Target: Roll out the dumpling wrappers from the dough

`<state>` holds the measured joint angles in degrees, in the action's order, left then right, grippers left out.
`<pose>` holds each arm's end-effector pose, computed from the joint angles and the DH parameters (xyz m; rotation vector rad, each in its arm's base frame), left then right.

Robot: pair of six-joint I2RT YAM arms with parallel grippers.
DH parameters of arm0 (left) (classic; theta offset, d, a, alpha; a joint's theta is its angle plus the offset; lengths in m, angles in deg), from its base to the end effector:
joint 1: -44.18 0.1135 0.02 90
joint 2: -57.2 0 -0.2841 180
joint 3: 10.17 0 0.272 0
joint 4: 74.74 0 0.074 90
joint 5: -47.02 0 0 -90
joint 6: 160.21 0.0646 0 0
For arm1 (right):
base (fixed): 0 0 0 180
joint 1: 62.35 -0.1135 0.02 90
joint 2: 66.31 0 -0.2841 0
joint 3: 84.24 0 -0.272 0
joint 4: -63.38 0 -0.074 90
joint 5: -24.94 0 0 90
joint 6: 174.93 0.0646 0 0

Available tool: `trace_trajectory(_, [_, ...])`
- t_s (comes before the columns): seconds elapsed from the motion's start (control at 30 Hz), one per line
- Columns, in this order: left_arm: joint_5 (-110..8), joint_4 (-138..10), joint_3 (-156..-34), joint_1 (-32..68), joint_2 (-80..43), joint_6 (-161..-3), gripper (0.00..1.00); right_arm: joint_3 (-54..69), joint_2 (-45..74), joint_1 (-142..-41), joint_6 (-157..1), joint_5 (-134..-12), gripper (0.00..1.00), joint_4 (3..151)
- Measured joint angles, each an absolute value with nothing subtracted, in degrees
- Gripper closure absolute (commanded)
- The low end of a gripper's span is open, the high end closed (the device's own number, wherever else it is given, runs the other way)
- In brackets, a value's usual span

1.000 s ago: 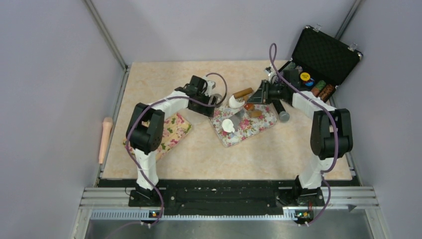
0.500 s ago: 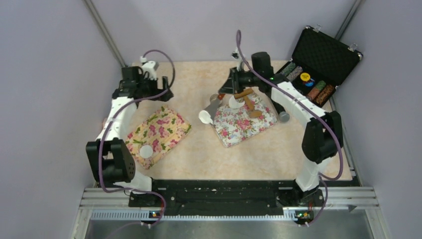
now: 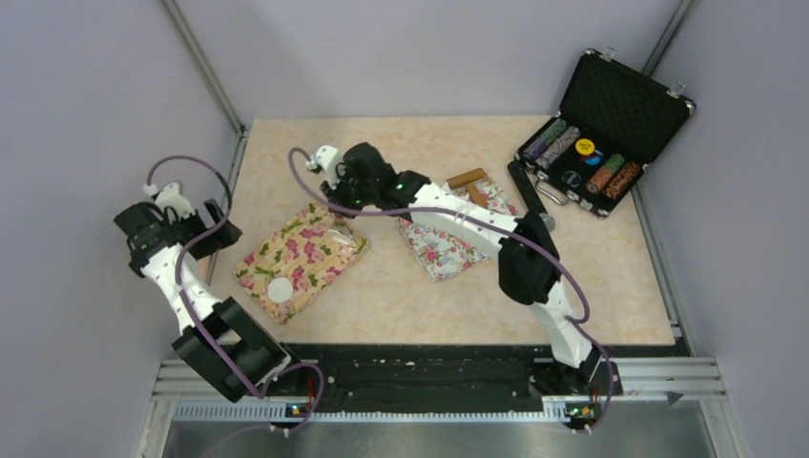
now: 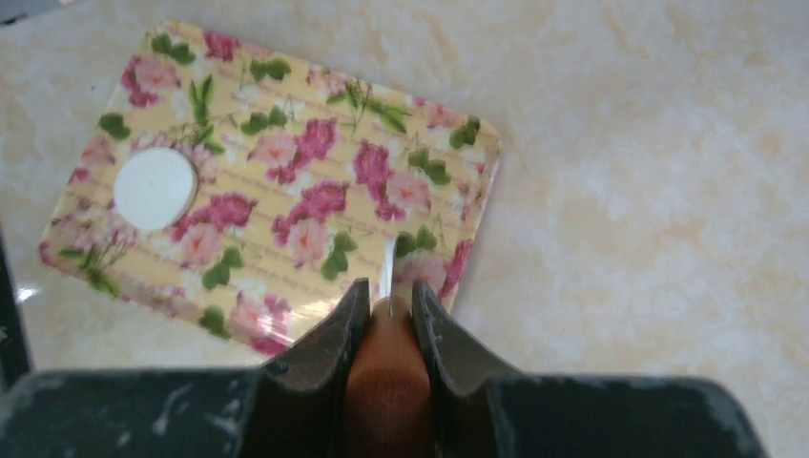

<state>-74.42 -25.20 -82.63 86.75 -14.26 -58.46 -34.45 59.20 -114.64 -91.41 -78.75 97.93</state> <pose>0.2342 0.1694 0.2908 -0.3681 2.2405 -0.1754 0.3394 0.4640 0.2990 -1.1881 1.8046 0.7241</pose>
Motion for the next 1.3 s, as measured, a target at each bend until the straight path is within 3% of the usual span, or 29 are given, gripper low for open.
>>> trace_trajectory(0.17, [-80.21, -25.84, -77.28, 94.33, -14.68, -58.96, 0.02, -35.06, 60.47, -120.10, -98.74, -70.86, 1.00, 97.14])
trace_trajectory(0.6, [-86.09, -26.89, -73.34, 96.15, -14.96, -59.84, 0.02, -34.02, 60.38, -121.79, -101.23, -68.46, 1.00, 96.29])
trace_trajectory(1.3, [-88.30, -27.43, -72.45, 96.17, -14.61, -59.79, 0.02, -33.84, 60.27, -128.45, -109.43, -52.94, 1.00, 93.25])
